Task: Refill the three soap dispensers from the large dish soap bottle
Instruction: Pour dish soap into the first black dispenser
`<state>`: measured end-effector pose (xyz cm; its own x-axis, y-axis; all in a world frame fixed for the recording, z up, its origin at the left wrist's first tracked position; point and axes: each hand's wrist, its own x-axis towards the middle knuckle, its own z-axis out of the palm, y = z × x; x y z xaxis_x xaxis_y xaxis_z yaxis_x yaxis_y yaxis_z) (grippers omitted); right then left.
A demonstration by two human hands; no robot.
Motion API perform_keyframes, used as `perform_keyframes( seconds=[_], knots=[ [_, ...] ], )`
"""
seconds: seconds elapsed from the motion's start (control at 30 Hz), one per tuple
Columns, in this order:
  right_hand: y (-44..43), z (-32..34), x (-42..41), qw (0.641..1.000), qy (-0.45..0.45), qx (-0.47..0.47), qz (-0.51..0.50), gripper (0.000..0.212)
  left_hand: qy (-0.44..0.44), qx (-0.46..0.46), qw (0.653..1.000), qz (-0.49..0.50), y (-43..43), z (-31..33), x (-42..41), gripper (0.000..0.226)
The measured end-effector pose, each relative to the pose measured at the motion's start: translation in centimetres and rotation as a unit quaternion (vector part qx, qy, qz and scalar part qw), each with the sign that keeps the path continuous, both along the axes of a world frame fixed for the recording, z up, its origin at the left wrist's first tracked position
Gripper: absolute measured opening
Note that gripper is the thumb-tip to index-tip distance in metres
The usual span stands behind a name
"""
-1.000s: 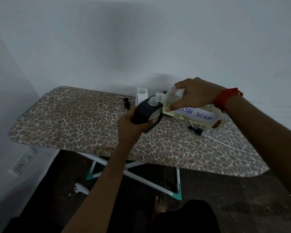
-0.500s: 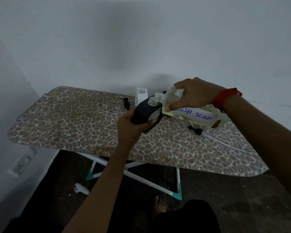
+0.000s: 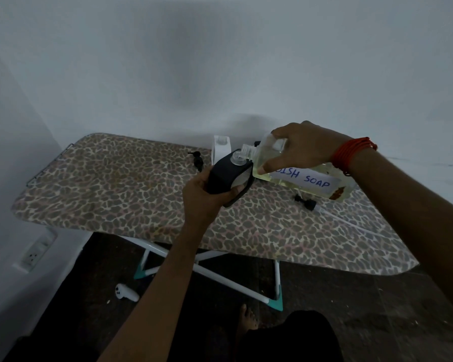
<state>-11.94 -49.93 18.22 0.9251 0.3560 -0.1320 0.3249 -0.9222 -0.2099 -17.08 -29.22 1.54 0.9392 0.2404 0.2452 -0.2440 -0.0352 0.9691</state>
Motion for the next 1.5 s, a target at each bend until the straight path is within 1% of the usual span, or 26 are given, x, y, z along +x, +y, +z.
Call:
perform_keyframes(
  seconds=[0.17, 0.4, 0.57, 0.7, 0.77, 0.97, 1.1, 1.27, 1.5],
  knots=[
    [0.01, 0.01, 0.02, 1.000, -0.002, -0.001, -0.002, 0.096, 0.001, -0.004, 1.000, 0.000, 0.03, 0.04, 0.00, 0.058],
    [-0.08, -0.04, 0.09, 1.000, -0.004, -0.001, 0.003, 0.094, -0.005, -0.007, 1.000, 0.001, -0.07, 0.01, -0.05, 0.057],
    [-0.02, 0.01, 0.03, 1.000, -0.008, 0.004, 0.004, 0.082, -0.008, 0.006, 1.000, 0.004, 0.02, -0.01, 0.05, 0.057],
    [-0.06, 0.05, 0.05, 1.000, -0.010, 0.006, 0.004, 0.090, -0.009, 0.009, 1.000, 0.003, 0.02, -0.03, 0.11, 0.058],
    [-0.06, 0.07, 0.02, 1.000, -0.013, 0.008, 0.006, 0.086, -0.008, 0.010, 1.000, 0.002, -0.01, -0.03, 0.11, 0.057],
    [-0.05, 0.10, 0.17, 1.000, -0.014, 0.003, 0.002, 0.088, -0.003, -0.002, 1.000, -0.003, 0.00, 0.11, 0.05, 0.057],
    [-0.09, 0.20, 0.25, 1.000, -0.012, -0.002, 0.000, 0.099, -0.006, -0.001, 1.000, -0.003, -0.05, 0.24, 0.00, 0.058],
    [-0.19, 0.13, 0.16, 1.000, -0.014, -0.002, 0.002, 0.096, -0.009, -0.001, 1.000, -0.001, -0.11, 0.18, -0.06, 0.058],
    [-0.30, 0.32, 0.10, 1.000, -0.014, -0.005, 0.002, 0.097, -0.005, -0.007, 1.000, -0.002, -0.23, 0.20, 0.07, 0.057]
  ],
)
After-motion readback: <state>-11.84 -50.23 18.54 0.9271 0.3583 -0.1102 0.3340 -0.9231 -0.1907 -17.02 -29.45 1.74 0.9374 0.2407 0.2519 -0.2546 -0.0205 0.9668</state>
